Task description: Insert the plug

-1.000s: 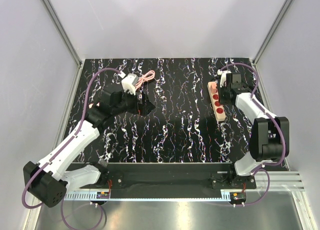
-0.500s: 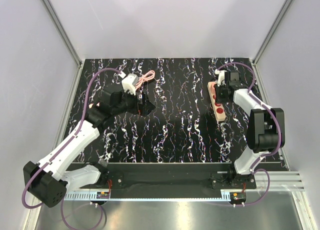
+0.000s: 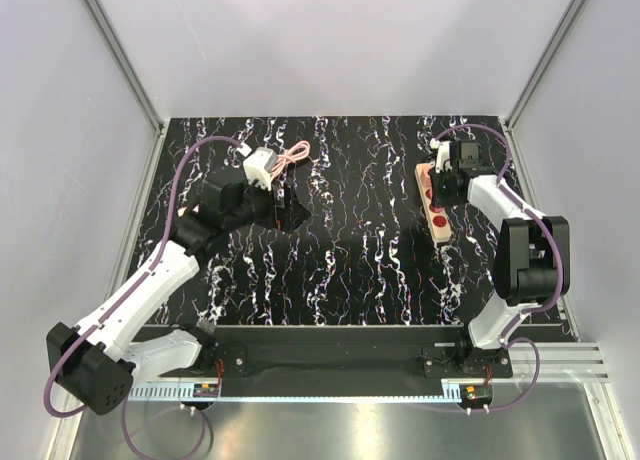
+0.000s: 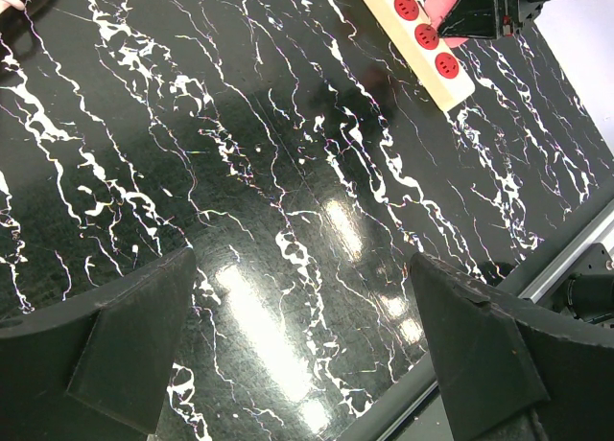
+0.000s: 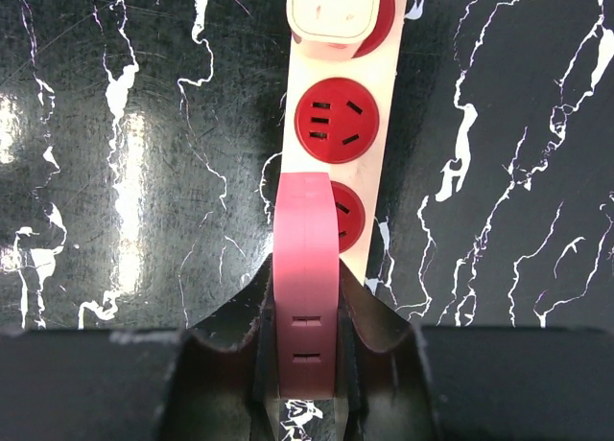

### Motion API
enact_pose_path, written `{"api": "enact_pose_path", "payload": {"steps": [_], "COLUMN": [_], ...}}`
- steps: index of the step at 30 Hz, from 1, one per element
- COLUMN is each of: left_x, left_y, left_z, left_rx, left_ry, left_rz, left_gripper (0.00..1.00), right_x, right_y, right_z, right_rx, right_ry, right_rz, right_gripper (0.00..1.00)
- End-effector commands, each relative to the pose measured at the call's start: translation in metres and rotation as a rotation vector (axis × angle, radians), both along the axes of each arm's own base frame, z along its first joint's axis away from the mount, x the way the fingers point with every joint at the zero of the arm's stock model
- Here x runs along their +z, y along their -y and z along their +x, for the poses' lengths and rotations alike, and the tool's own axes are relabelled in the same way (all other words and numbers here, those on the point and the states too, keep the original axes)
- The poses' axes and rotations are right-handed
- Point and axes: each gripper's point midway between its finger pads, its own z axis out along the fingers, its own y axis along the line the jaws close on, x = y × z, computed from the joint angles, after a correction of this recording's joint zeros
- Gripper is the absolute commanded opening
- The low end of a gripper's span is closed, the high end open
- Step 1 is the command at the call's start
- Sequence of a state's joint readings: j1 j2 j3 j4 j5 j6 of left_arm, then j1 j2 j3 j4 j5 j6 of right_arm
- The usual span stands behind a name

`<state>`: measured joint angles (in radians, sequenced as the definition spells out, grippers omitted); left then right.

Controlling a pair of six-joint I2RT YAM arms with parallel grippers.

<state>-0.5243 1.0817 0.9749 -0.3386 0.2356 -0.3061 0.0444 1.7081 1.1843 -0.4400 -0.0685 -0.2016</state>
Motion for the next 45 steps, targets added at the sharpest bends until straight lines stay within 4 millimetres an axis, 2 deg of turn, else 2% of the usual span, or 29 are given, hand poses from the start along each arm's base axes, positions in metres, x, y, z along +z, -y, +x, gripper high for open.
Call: {"api": "enact_pose_path", "payload": {"steps": [1, 21, 31, 36, 45], "left_x": [0.021, 0.022, 0.023, 0.022, 0.023], "left_y": [0.004, 0.002, 0.002, 0.0, -0.001], "left_z": [0.003, 0.004, 0.004, 0.005, 0.005], "left_rx": [-0.019, -0.013, -0.012, -0.007, -0.005], "left_ry": [0.076, 0.079, 0.08, 0.078, 0.078], "left_rz": [-0.037, -0.032, -0.035, -0.035, -0.038], "left_gripper": [0.99, 0.99, 0.99, 0.99, 0.99], "right_x": [0.013, 0.006, -0.004, -0.009, -0.009], "right_y": [0.002, 0.006, 0.013, 0.009, 0.006], "right_z": [0.009, 0.013, 0.004, 0.003, 0.006], "right_rx": [-0.017, -0.042, -0.071, -0.059, -0.076], "right_ry": [0.028, 0.011, -0.024, -0.041, -0.04], "right_rz": [0.01, 0.0, -0.031, -0.014, 0.009], "right_gripper": [0.0, 0.0, 0.0, 0.0, 0.0]}}
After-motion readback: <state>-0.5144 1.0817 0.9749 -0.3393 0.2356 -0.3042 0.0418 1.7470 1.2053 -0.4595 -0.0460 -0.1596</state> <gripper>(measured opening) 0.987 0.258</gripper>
